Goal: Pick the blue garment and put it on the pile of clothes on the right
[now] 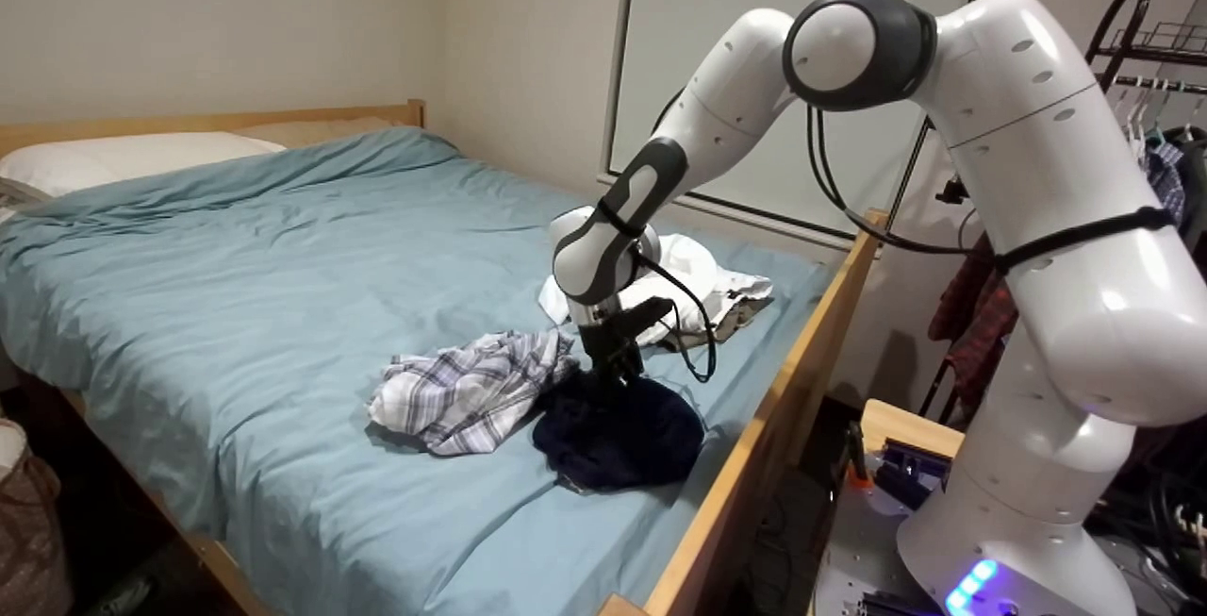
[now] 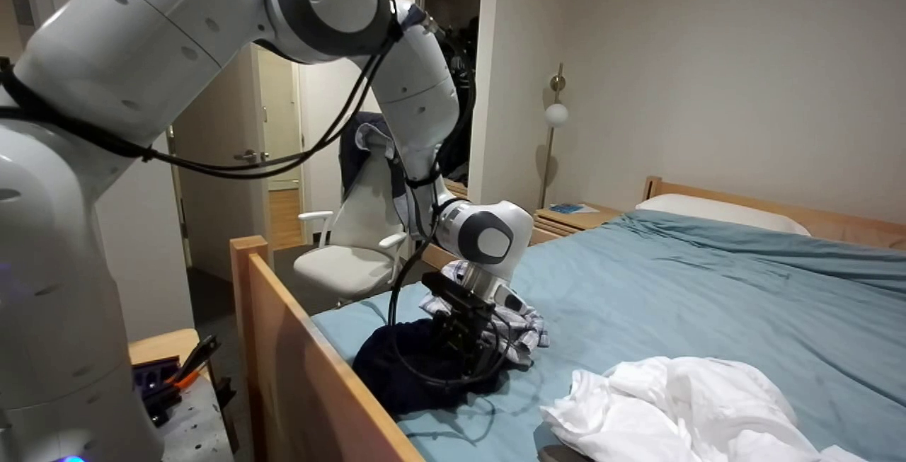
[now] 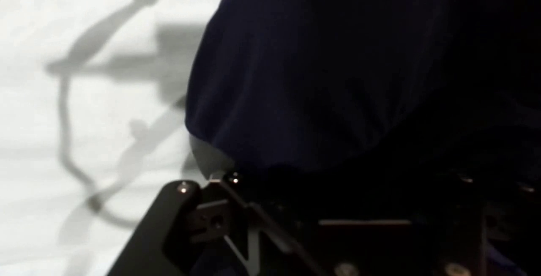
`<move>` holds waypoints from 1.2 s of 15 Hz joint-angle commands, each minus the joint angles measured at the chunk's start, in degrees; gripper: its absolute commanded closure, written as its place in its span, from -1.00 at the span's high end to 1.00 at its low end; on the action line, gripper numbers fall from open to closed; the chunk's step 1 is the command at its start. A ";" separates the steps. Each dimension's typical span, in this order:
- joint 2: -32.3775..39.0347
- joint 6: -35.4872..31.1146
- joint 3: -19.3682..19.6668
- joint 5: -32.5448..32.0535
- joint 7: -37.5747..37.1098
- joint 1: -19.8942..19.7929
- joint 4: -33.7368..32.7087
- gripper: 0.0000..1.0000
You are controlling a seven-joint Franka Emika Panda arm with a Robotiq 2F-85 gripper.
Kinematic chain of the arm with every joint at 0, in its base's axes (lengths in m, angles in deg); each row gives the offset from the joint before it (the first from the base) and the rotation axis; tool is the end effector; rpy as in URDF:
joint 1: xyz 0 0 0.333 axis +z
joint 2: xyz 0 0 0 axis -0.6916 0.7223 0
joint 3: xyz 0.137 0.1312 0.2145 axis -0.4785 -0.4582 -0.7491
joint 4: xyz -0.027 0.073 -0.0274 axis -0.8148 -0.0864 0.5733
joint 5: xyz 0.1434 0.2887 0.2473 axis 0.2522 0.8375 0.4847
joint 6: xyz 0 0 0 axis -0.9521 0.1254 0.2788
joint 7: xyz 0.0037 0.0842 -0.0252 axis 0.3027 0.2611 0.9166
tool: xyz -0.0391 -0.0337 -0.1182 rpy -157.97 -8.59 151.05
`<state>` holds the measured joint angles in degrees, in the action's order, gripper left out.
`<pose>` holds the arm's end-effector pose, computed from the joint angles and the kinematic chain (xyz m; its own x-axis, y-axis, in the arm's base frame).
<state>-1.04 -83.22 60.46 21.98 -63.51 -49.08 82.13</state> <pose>0.5233 -0.0547 0.0282 0.8922 -0.0142 -0.4513 -0.0282 -0.9993 -0.0242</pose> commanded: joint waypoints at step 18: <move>-16.32 -0.94 2.91 21.94 -15.67 -2.53 -3.03 -0.94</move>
<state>-12.67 -84.52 61.32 42.85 -75.75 -50.42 80.24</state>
